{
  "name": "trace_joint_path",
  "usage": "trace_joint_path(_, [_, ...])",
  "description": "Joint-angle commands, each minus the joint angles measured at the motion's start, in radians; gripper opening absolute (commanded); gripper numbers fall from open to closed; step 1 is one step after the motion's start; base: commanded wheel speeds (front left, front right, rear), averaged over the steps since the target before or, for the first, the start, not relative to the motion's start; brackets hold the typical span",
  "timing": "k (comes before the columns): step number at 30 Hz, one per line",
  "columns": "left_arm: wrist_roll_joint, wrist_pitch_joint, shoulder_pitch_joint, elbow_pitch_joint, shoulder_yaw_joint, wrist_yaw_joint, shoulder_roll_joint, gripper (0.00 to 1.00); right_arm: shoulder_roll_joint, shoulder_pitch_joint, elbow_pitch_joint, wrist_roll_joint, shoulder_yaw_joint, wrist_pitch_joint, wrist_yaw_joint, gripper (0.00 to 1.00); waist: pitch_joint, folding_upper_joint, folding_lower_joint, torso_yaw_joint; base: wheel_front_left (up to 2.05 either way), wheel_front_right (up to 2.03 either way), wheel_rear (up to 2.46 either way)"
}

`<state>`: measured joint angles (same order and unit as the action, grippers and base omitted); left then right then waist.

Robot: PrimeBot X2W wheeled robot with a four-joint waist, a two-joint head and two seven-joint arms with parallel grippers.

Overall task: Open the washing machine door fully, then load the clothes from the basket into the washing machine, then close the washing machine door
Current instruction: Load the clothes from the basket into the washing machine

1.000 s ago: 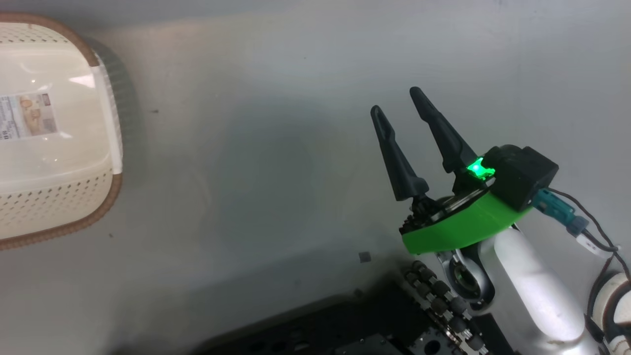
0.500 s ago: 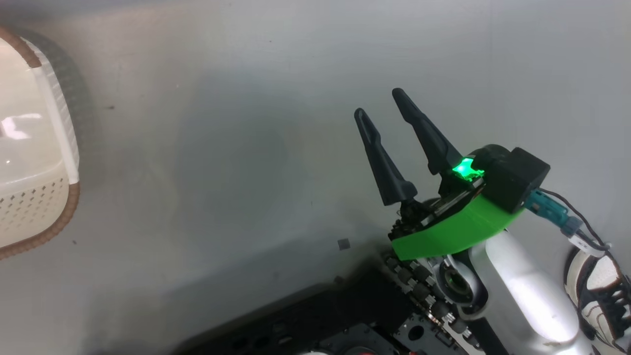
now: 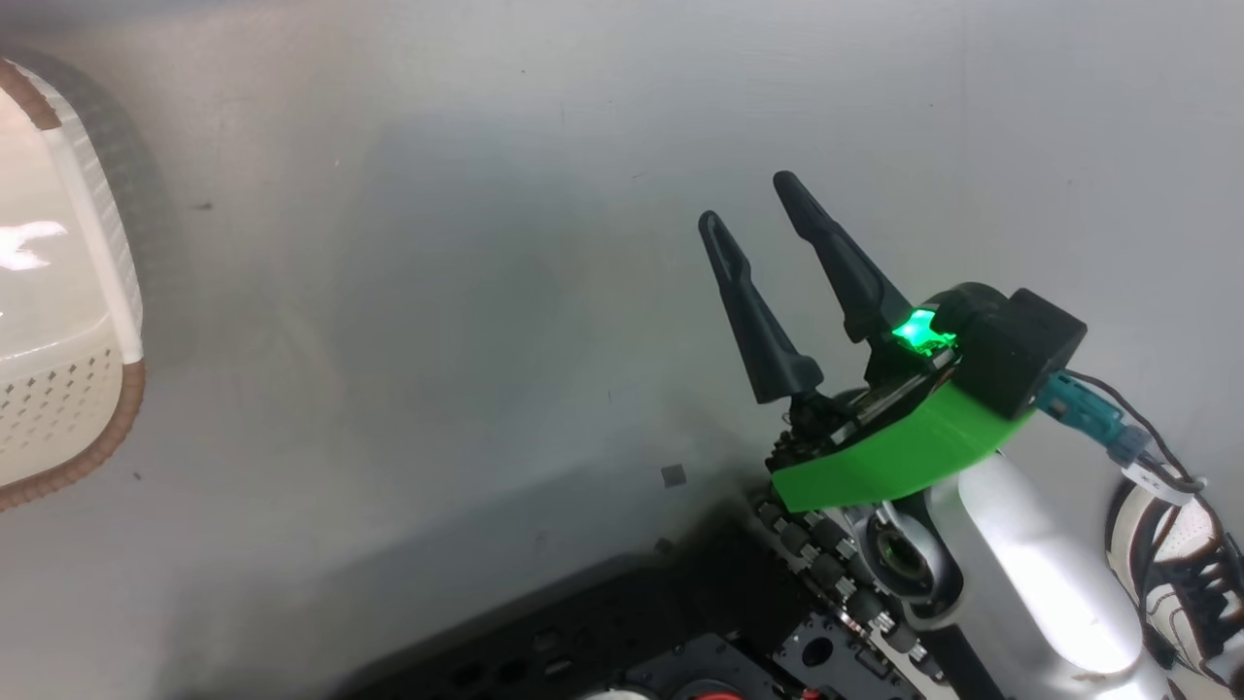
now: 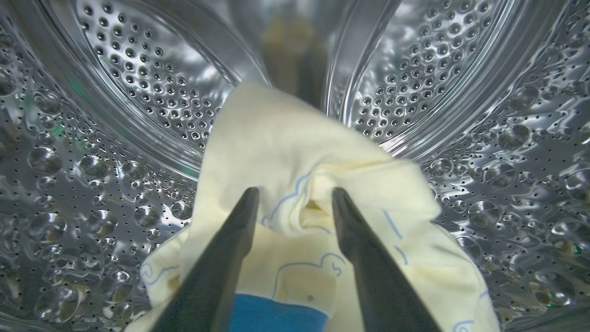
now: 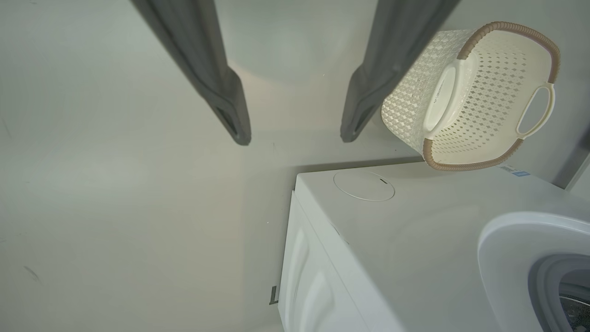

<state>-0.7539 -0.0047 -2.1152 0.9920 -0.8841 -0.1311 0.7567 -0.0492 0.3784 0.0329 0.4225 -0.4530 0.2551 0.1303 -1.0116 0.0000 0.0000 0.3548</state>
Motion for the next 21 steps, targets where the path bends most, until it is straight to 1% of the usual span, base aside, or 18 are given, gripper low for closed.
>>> trace_joint_path(1, [-0.004, -0.003, -0.05, -0.016, 0.008, 0.0, 0.014, 1.0, -0.001, -0.026, 0.027, 0.011, -0.013, 0.007, 0.0, 1.0, 0.001, 0.0, 0.0, -0.002, 0.0, 0.0, 0.0])
trace_joint_path(7, [-0.048, -0.03, -0.012, -0.002, -0.03, 0.0, 0.009, 1.0, -0.001, -0.019, 0.017, -0.001, 0.002, 0.007, 0.0, 1.0, 0.033, 0.0, 0.0, -0.019, 0.0, 0.0, 0.0])
trace_joint_path(11, [-0.116, -0.033, 0.037, -0.01, -0.037, 0.0, 0.002, 1.0, -0.001, -0.015, 0.009, -0.024, 0.019, 0.007, 0.0, 1.0, 0.062, 0.0, 0.0, -0.043, 0.0, 0.0, 0.0])
trace_joint_path(15, [-0.163, -0.039, 0.098, -0.031, -0.067, 0.0, -0.001, 1.0, -0.001, -0.01, -0.005, -0.052, 0.038, 0.007, 0.0, 1.0, 0.102, 0.0, 0.0, -0.074, 0.0, 0.0, 0.0])
trace_joint_path(21, [-0.255, -0.12, 0.239, -0.093, -0.105, 0.0, -0.003, 1.0, -0.001, -0.015, -0.036, -0.094, 0.074, 0.007, 0.0, 1.0, 0.204, 0.0, 0.0, -0.126, 0.0, 0.0, 0.0])
